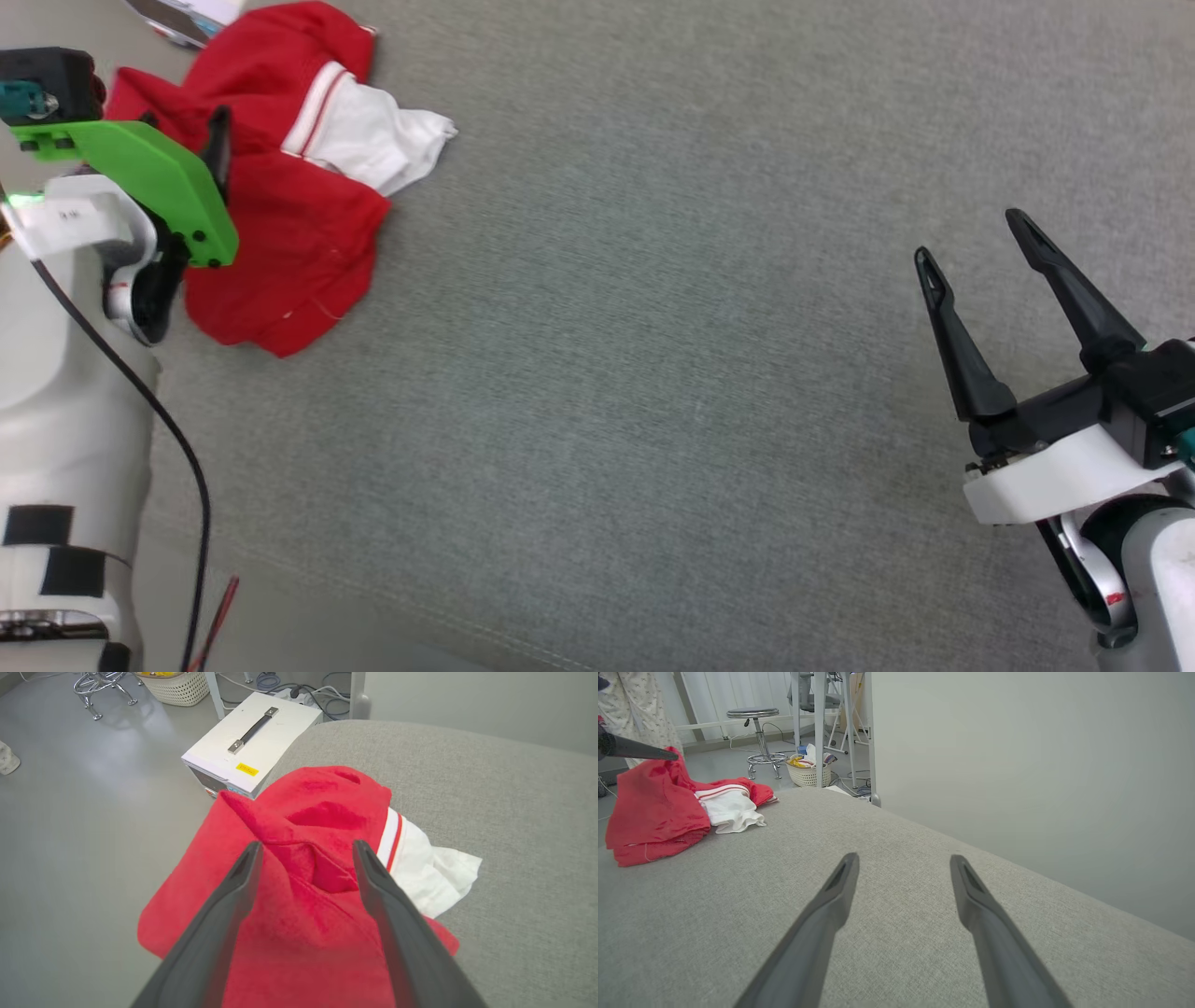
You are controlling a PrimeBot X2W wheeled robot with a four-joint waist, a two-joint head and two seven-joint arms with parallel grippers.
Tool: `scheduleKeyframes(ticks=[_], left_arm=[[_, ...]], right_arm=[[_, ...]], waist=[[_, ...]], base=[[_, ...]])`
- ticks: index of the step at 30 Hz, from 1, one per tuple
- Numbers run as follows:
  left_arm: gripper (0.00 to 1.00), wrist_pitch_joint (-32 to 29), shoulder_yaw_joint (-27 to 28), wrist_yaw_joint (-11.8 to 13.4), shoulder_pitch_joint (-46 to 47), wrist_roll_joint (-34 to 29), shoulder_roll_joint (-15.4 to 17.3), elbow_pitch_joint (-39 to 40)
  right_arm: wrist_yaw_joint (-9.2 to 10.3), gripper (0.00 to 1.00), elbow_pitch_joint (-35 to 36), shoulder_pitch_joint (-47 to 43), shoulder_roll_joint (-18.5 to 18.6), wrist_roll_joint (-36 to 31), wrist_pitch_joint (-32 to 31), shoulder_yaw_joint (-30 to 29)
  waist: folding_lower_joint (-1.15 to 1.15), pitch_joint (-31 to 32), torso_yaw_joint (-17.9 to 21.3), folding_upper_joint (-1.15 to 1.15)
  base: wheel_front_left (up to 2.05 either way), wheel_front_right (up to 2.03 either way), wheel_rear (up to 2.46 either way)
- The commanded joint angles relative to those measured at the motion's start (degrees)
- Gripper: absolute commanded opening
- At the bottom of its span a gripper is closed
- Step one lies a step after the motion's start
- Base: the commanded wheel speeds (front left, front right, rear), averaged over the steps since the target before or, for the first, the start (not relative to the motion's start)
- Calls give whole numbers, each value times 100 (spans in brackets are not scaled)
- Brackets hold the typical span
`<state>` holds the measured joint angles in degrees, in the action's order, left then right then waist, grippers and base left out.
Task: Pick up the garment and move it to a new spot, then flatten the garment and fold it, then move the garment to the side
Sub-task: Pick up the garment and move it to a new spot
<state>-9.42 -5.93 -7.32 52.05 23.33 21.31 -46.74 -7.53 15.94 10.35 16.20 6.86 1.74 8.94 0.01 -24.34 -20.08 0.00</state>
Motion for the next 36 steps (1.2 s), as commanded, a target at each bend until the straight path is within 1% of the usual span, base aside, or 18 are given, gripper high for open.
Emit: scheduleKeyframes(ticks=[1, 4, 7, 9, 12, 13, 14, 15, 17, 20, 27, 28, 29, 33, 36], left_arm=[[100, -143, -107, -15, 144, 82, 90, -118], [100, -655, -370, -15, 309, 303, 219, -471], [100, -1181, -574, -16, 396, 503, 281, -828], [100, -1358, -645, -16, 433, 568, 321, -996], [100, -1558, -722, -16, 499, 689, 285, -1226], [75, -1567, -757, -16, 517, 693, 278, -1292], [40, -1533, -776, -16, 528, 700, 271, -1329], [0, -1481, -774, -16, 535, 716, 267, -1373], [0, -1415, -801, -16, 542, 717, 256, -1500], [0, -1012, -821, 19, 595, 653, 287, -1511], [0, 503, -903, 234, 669, 359, 402, -1317], [0, 1130, -961, 328, 671, 216, 435, -1178], [0, 1361, -984, 369, 664, 168, 423, -1121], [0, 2038, -1075, 480, 603, 15, 366, -879], [0, 2275, -1095, 553, 541, -24, 259, -594]], right_arm=[[4, 100, 50, 106, 35, 63, -10, -3], [4, 100, 97, 138, 82, 103, -28, -27], [4, 100, 122, 150, 136, 146, -41, -41], [4, 100, 136, 160, 154, 178, -45, -33], [4, 100, 146, 164, 181, 217, -53, -26], [4, 100, 144, 164, 182, 226, -54, -26], [4, 100, 134, 162, 178, 234, -51, -23], [4, 100, 122, 157, 172, 240, -48, -18], [4, 100, 87, 149, 151, 252, -23, -2], [4, 100, 10, 126, 97, 263, 45, 3], [4, 100, -321, -29, -158, 325, 263, 65], [4, 100, -450, -131, -314, 337, 360, 55], [4, 100, -509, -176, -369, 337, 400, 44], [4, 100, -662, -334, -574, 332, 515, -6], [4, 100, -751, -452, -708, 322, 587, -60]], waist=[[-1, -467, 410, 0], [-1, -623, 479, 0], [-1, -714, 517, 0], [-1, -743, 541, 0], [-1, -751, 560, 0], [-1, -741, 563, 0], [-1, -719, 566, 0], [-1, -692, 569, 0], [-1, -604, 569, 0], [-1, -413, 545, 0], [-1, 339, 464, 0], [-1, 657, 440, 0], [-1, 797, 429, 0], [-1, 1182, 443, 0], [-1, 1430, 489, 0]], base=[[0, 0, 0], [0, 0, 0], [0, 0, 0], [0, 0, 0], [0, 0, 0], [0, 0, 0], [0, 0, 0], [0, 0, 0], [0, 0, 0], [0, 0, 0], [0, 0, 0], [0, 0, 0], [0, 0, 0], [0, 0, 0], [0, 0, 0]])
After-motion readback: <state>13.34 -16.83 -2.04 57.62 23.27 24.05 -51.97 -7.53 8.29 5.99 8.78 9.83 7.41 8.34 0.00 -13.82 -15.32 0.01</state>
